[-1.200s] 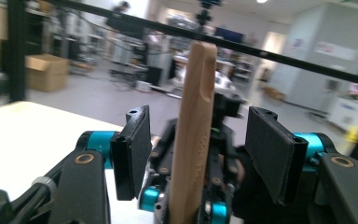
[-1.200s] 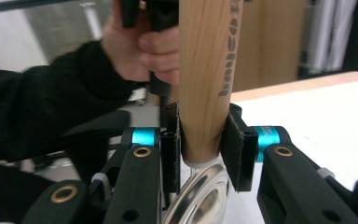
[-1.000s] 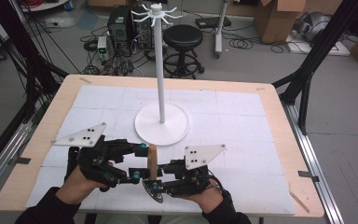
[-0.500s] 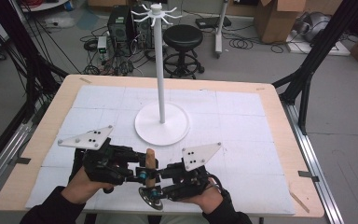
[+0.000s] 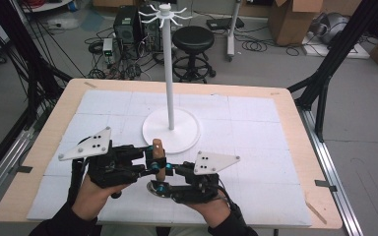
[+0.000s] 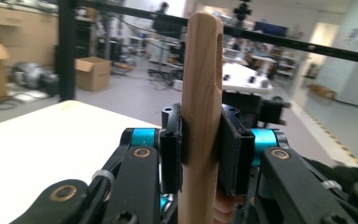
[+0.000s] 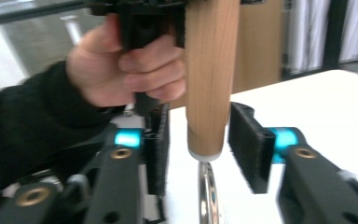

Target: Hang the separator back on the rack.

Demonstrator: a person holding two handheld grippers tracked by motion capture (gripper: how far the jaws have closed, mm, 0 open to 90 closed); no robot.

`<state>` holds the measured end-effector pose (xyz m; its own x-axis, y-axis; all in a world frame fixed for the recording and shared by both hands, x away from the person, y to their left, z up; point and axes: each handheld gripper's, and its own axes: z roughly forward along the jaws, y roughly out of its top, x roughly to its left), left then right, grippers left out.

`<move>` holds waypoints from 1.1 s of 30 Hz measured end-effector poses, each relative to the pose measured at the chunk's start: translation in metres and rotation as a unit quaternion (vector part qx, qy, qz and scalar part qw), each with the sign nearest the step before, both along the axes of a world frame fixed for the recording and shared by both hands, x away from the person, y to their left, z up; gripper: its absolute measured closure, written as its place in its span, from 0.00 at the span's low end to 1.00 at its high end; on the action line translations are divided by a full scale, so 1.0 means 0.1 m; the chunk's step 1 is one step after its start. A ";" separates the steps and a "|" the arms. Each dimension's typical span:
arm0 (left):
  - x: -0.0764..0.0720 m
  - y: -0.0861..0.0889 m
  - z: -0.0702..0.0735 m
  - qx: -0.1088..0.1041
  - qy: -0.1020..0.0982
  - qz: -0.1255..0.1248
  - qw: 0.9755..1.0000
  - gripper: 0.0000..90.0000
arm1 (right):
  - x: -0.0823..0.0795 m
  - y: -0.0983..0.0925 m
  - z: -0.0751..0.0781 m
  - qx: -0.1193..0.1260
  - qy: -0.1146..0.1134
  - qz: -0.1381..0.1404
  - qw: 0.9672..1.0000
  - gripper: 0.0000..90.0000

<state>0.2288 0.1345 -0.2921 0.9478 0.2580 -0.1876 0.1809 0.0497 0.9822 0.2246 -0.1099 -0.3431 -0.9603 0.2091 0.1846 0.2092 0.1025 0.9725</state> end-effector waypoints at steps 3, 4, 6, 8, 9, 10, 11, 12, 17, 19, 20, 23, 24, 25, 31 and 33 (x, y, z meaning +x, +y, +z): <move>-0.01 -0.01 0.00 -0.003 0.001 0.002 1.000 0.80 | -0.01 -0.02 0.01 -0.001 -0.010 -0.011 1.000 0.80; -0.01 -0.01 0.00 -0.003 0.001 0.002 1.000 0.80 | -0.01 -0.02 0.01 -0.001 -0.010 -0.011 1.000 0.80; 0.00 -0.01 0.00 -0.008 0.005 -0.011 1.000 0.78 | -0.01 -0.02 0.01 0.003 -0.007 -0.005 1.000 0.81; 0.03 0.00 -0.01 -0.019 0.023 -0.053 0.998 0.63 | 0.00 -0.05 0.01 0.009 0.001 0.019 1.000 0.81; 0.02 0.00 -0.01 -0.018 0.019 -0.056 0.998 0.62 | 0.01 -0.06 0.01 0.015 0.003 0.028 0.999 0.81; 0.02 0.00 -0.01 -0.017 0.018 -0.061 0.998 0.60 | 0.02 -0.06 0.02 0.018 0.006 0.040 0.999 0.81; 0.03 0.00 -0.01 -0.015 0.019 -0.066 0.998 0.60 | 0.02 -0.06 0.02 0.019 0.007 0.053 0.998 0.81; 0.03 0.00 -0.01 -0.014 0.019 -0.072 0.997 0.62 | 0.03 -0.06 0.02 0.019 0.004 0.061 0.998 0.81; 0.04 0.00 -0.02 -0.016 0.019 -0.086 0.996 0.77 | 0.03 -0.05 0.00 0.027 0.017 0.091 0.995 0.81; 0.05 0.00 -0.01 -0.013 0.020 -0.082 0.996 0.80 | 0.04 -0.05 0.00 0.026 0.024 0.091 0.995 0.81; 0.05 -0.01 -0.01 -0.009 0.020 -0.075 0.997 0.80 | 0.06 -0.06 -0.01 0.027 0.032 0.084 0.996 0.80; 0.10 -0.01 0.00 0.000 0.011 -0.046 0.999 0.81 | 0.07 -0.07 -0.01 0.034 0.039 0.057 0.997 0.58; 0.13 0.00 0.01 0.000 0.013 -0.040 0.999 0.81 | 0.07 -0.09 0.00 0.033 0.046 0.037 0.998 0.52; 0.16 0.00 0.03 0.000 0.015 -0.035 0.999 0.81 | 0.07 -0.12 0.01 0.028 0.047 0.018 0.998 0.47; 0.35 0.00 0.17 0.015 0.000 -0.010 1.000 0.81 | 0.02 -0.54 0.06 -0.003 -0.003 -0.117 0.993 0.27; 0.42 -0.02 0.22 0.016 -0.005 -0.001 1.000 0.81 | 0.01 -0.62 0.06 -0.013 -0.016 -0.144 0.989 0.25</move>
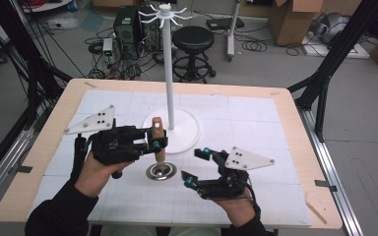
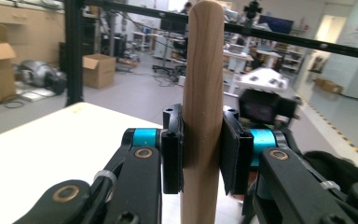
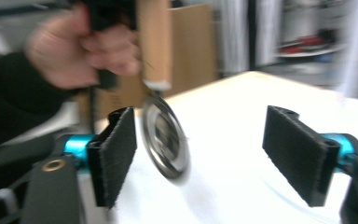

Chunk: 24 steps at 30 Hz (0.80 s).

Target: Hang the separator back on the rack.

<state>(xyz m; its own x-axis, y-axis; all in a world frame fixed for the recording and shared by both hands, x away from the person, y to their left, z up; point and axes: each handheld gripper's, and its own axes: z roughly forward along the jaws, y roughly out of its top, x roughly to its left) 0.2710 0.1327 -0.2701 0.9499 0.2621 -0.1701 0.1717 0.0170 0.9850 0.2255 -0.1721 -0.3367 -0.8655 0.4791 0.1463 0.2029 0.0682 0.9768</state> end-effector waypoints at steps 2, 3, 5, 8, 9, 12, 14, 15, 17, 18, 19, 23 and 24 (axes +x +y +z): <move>0.10 -0.04 0.07 0.002 -0.002 0.008 1.000 0.81 | -0.01 -0.17 0.00 -0.021 -0.013 -0.055 0.998 0.22; 0.10 -0.04 0.07 0.002 -0.002 0.008 1.000 0.81 | -0.01 -0.17 0.00 -0.021 -0.013 -0.055 0.998 0.22; 0.18 -0.07 0.13 0.000 -0.002 0.012 1.000 0.81 | -0.01 -0.31 -0.02 -0.031 -0.015 -0.087 0.996 0.21; 0.29 -0.12 0.23 0.008 -0.006 0.024 1.000 0.81 | -0.01 -0.38 -0.04 -0.030 -0.014 -0.097 0.995 0.21; 0.36 -0.15 0.29 0.011 -0.006 0.031 0.999 0.81 | 0.00 -0.45 -0.06 -0.032 -0.014 -0.111 0.993 0.21; 0.44 -0.20 0.38 0.014 -0.007 0.037 0.999 0.81 | 0.01 -0.50 -0.07 -0.032 -0.011 -0.119 0.992 0.21; 0.53 -0.24 0.50 0.017 -0.010 0.048 0.999 0.81 | 0.03 -0.55 -0.09 -0.029 -0.010 -0.126 0.992 0.21; 0.57 -0.26 0.55 0.018 -0.010 0.052 0.998 0.81 | 0.03 -0.55 -0.10 -0.030 -0.009 -0.127 0.991 0.21; 0.63 -0.29 0.61 0.020 -0.011 0.060 0.998 0.81 | 0.03 -0.55 -0.11 -0.033 -0.010 -0.128 0.991 0.21; 0.63 -0.29 0.61 0.020 -0.011 0.060 0.998 0.81 | 0.03 -0.55 -0.11 -0.034 -0.011 -0.128 0.991 0.21; 0.68 -0.33 0.66 0.027 -0.011 0.065 0.997 0.81 | 0.03 -0.55 -0.11 -0.036 -0.012 -0.127 0.991 0.21; 0.77 -0.41 0.76 0.033 -0.011 0.073 0.997 0.81 | 0.03 -0.56 -0.12 -0.033 -0.011 -0.127 0.991 0.21; 0.80 -0.44 0.78 0.034 -0.013 0.077 0.996 0.81 | 0.03 -0.56 -0.12 -0.033 -0.011 -0.127 0.991 0.21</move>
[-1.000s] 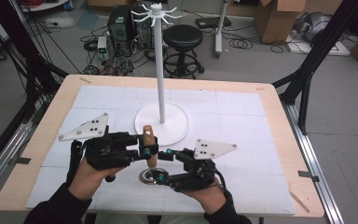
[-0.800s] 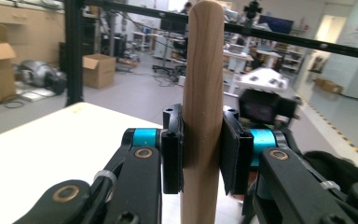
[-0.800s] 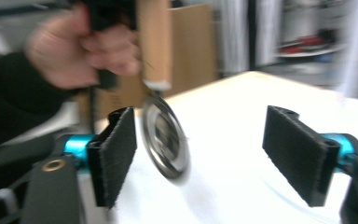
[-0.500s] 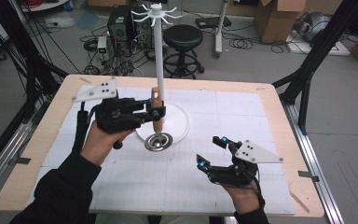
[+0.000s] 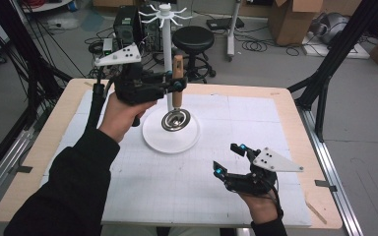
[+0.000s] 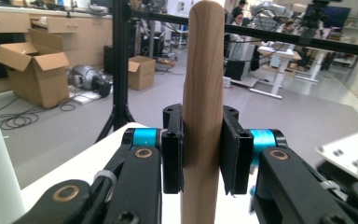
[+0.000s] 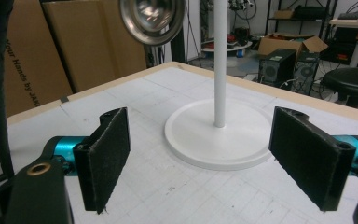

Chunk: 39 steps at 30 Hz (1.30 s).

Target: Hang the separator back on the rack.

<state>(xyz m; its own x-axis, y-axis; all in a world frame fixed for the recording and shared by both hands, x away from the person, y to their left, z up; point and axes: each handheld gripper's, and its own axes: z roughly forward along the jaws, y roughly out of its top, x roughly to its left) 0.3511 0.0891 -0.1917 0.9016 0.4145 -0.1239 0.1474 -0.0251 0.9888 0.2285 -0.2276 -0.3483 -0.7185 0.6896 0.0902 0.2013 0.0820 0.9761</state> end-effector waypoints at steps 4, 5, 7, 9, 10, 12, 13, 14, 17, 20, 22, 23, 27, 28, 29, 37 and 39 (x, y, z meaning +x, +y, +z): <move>0.14 -0.11 0.12 0.006 -0.005 0.016 1.000 0.81 | -0.01 -0.02 0.00 0.005 0.002 0.002 1.000 0.21; 0.14 -0.11 0.12 0.006 -0.005 0.016 1.000 0.81 | -0.01 -0.02 0.00 0.005 0.002 0.002 1.000 0.21; 0.21 -0.14 0.20 0.002 -0.005 0.026 1.000 0.81 | -0.01 -0.04 0.00 0.009 0.000 0.000 1.000 0.21; 0.23 -0.15 0.22 0.003 -0.006 0.030 1.000 0.81 | -0.02 -0.06 -0.01 0.013 0.000 -0.003 1.000 0.21; 0.26 -0.16 0.24 0.002 -0.005 0.035 0.999 0.81 | -0.02 -0.06 -0.01 0.013 0.000 -0.003 1.000 0.21; 0.29 -0.15 0.26 0.003 -0.004 0.044 0.999 0.81 | -0.02 -0.07 -0.02 0.015 0.001 -0.003 1.000 0.21; 0.32 -0.15 0.27 0.004 -0.004 0.048 0.999 0.81 | -0.03 -0.09 -0.02 0.018 0.004 -0.006 1.000 0.21; 0.34 -0.14 0.28 0.003 -0.005 0.052 0.999 0.81 | -0.03 -0.09 -0.02 0.018 0.004 -0.006 1.000 0.21; 0.38 -0.11 0.32 0.000 -0.003 0.059 0.998 0.81 | -0.03 -0.11 -0.02 0.022 0.004 -0.008 1.000 0.21; 0.41 -0.09 0.35 -0.003 0.001 0.065 0.998 0.81 | -0.03 -0.12 -0.02 0.024 0.004 -0.008 1.000 0.21; 0.43 -0.09 0.36 0.001 0.001 0.068 0.998 0.81 | -0.03 -0.11 -0.03 0.025 0.009 -0.005 1.000 0.21; 0.45 -0.08 0.37 0.001 0.003 0.070 0.998 0.81 | -0.03 -0.10 -0.04 0.023 0.007 -0.005 1.000 0.21; 0.48 -0.08 0.35 0.002 0.009 0.076 0.997 0.81 | -0.04 -0.09 -0.03 0.024 0.008 -0.002 1.000 0.21; 0.48 -0.08 0.35 0.002 0.009 0.076 0.997 0.81 | -0.04 -0.09 -0.03 0.024 0.008 -0.002 1.000 0.21; 0.49 -0.08 0.35 0.005 0.010 0.078 0.997 0.81 | -0.04 -0.09 -0.03 0.024 0.008 -0.002 1.000 0.21; 0.55 -0.06 0.31 0.008 0.018 0.093 0.995 0.81 | -0.04 -0.11 -0.03 0.028 0.008 -0.003 1.000 0.21; 0.55 -0.07 0.29 0.013 0.017 0.093 0.995 0.81 | -0.04 -0.11 -0.03 0.031 0.009 -0.004 0.999 0.21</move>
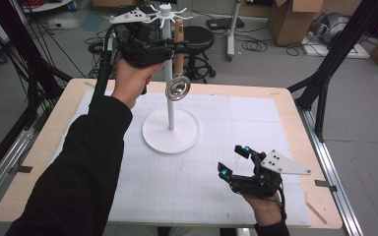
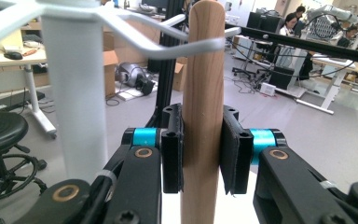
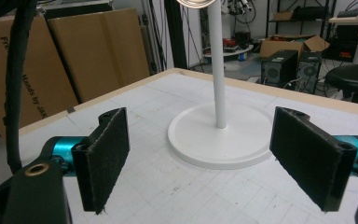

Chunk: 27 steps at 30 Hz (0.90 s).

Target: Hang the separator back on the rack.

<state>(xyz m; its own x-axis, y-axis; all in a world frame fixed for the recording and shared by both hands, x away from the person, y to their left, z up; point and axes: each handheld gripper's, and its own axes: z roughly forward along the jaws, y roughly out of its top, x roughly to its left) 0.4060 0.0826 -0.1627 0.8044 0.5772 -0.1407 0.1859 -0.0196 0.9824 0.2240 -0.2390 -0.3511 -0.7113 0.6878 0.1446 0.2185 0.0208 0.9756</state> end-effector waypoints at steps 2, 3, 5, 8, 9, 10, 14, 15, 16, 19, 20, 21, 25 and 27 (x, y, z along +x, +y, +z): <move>-0.01 0.01 -0.01 -0.001 -0.001 -0.001 1.000 0.81 | 0.00 -0.01 0.00 0.000 0.000 -0.002 1.000 0.21; -0.01 0.01 -0.01 -0.001 -0.001 -0.001 1.000 0.81 | 0.00 -0.01 0.00 0.000 0.000 -0.002 1.000 0.21; -0.03 0.03 -0.02 -0.004 -0.003 -0.001 1.000 0.80 | 0.00 -0.02 0.00 -0.002 0.000 -0.003 1.000 0.21; -0.07 0.15 -0.10 -0.013 -0.003 0.004 1.000 0.70 | 0.00 -0.03 0.00 -0.002 0.000 -0.005 1.000 0.20; -0.07 0.15 -0.10 -0.013 -0.003 0.004 1.000 0.68 | 0.00 -0.03 -0.01 -0.001 0.003 -0.005 1.000 0.21; -0.10 0.22 -0.14 -0.016 -0.004 0.002 1.000 0.65 | 0.00 -0.02 -0.01 -0.001 0.003 -0.006 1.000 0.21; -0.18 0.37 -0.22 -0.026 -0.012 0.007 1.000 0.51 | 0.00 -0.02 -0.01 -0.004 0.002 -0.007 1.000 0.21; -0.23 0.44 -0.26 -0.031 -0.017 0.005 0.999 0.51 | 0.00 -0.02 -0.01 -0.005 0.001 -0.008 1.000 0.21; -0.26 0.51 -0.30 -0.031 -0.021 0.004 0.999 0.50 | 0.00 -0.02 -0.02 -0.006 0.001 -0.009 1.000 0.21; -0.40 0.72 -0.47 -0.039 -0.022 0.005 0.999 0.43 | 0.00 -0.03 -0.03 -0.007 0.001 -0.015 1.000 0.21; -0.40 0.72 -0.47 -0.039 -0.022 0.005 0.999 0.42 | 0.00 -0.03 -0.03 -0.007 0.001 -0.015 1.000 0.21; -0.48 0.82 -0.57 -0.041 -0.022 0.005 0.999 0.39 | 0.01 -0.04 -0.04 -0.007 0.003 -0.017 1.000 0.21; -0.64 1.00 -0.75 -0.048 -0.019 0.006 0.999 0.27 | 0.02 -0.06 -0.06 -0.010 0.004 -0.023 1.000 0.21; -0.72 1.08 -0.83 -0.054 -0.015 0.010 0.998 0.19 | 0.03 -0.09 -0.07 -0.009 0.004 -0.028 1.000 0.20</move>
